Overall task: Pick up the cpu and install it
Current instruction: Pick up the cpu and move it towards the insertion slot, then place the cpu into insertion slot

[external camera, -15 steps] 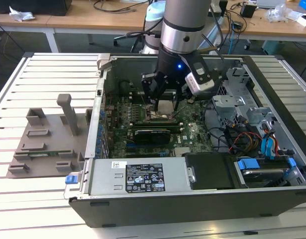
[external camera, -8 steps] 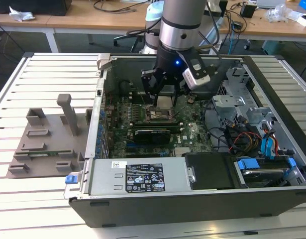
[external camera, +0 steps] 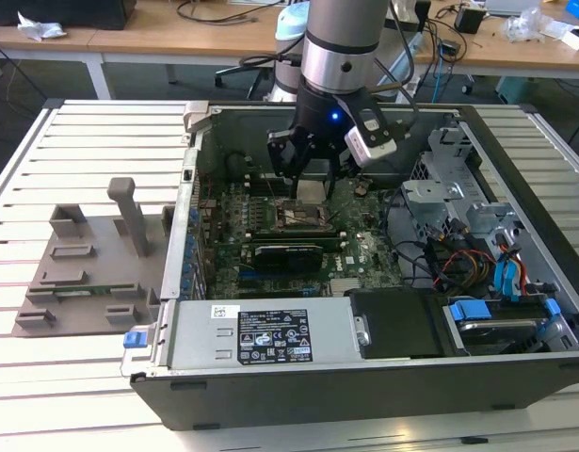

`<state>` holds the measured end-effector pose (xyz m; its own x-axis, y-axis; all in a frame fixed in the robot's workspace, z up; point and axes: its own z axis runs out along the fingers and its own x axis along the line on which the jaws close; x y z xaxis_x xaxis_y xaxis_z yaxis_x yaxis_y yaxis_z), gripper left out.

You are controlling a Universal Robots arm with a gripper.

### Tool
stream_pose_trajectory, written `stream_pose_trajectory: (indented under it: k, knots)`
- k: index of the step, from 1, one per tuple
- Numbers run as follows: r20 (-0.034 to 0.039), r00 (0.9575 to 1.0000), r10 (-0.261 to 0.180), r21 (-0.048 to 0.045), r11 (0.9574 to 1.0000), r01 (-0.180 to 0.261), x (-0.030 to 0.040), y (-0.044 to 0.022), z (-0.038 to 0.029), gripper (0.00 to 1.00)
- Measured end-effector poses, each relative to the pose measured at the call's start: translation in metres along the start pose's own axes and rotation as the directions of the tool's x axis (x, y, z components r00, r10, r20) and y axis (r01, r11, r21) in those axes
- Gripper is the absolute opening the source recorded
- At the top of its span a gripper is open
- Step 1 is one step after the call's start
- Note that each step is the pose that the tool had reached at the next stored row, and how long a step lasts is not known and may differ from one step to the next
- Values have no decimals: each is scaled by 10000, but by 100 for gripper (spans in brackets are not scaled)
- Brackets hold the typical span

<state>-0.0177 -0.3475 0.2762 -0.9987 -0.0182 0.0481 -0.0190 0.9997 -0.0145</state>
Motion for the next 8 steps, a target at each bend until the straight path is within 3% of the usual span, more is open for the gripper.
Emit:
stream_pose_trajectory:
  k: [8]
  knots:
    - [0,10000,0,0,10000,0,0,1,0,55]
